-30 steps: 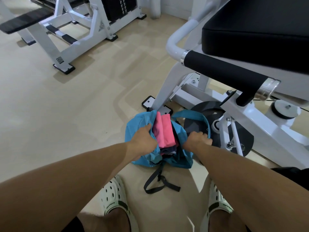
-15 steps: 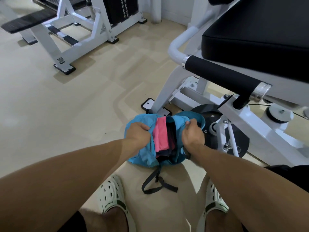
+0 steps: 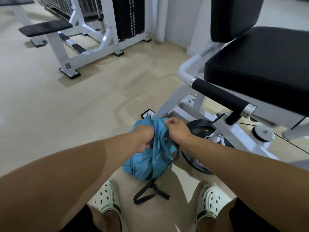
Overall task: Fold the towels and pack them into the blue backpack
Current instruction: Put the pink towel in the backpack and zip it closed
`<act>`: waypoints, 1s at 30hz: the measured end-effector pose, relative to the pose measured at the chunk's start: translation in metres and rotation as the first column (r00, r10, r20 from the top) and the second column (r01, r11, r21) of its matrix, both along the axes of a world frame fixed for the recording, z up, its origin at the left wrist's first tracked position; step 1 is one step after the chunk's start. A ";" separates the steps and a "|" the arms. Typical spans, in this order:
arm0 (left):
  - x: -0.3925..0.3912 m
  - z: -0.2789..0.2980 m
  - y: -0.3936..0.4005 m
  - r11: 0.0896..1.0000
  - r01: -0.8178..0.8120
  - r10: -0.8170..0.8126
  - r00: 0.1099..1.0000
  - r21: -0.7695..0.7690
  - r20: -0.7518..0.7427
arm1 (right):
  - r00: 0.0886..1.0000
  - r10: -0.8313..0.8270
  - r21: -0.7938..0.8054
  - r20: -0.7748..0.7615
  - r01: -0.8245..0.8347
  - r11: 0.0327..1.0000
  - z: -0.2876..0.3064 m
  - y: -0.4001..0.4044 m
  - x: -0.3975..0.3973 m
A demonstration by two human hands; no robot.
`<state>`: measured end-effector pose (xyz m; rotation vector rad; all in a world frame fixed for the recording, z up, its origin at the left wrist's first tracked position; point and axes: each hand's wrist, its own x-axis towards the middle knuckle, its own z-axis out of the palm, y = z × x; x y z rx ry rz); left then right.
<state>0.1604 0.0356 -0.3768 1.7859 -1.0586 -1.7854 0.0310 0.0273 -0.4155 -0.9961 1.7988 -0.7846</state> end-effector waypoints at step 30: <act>0.017 -0.046 -0.010 0.982 0.050 -0.101 0.954 0.180 0.283 | 0.827 0.548 0.208 -0.128 -0.517 0.830 -0.007 0.030 0.026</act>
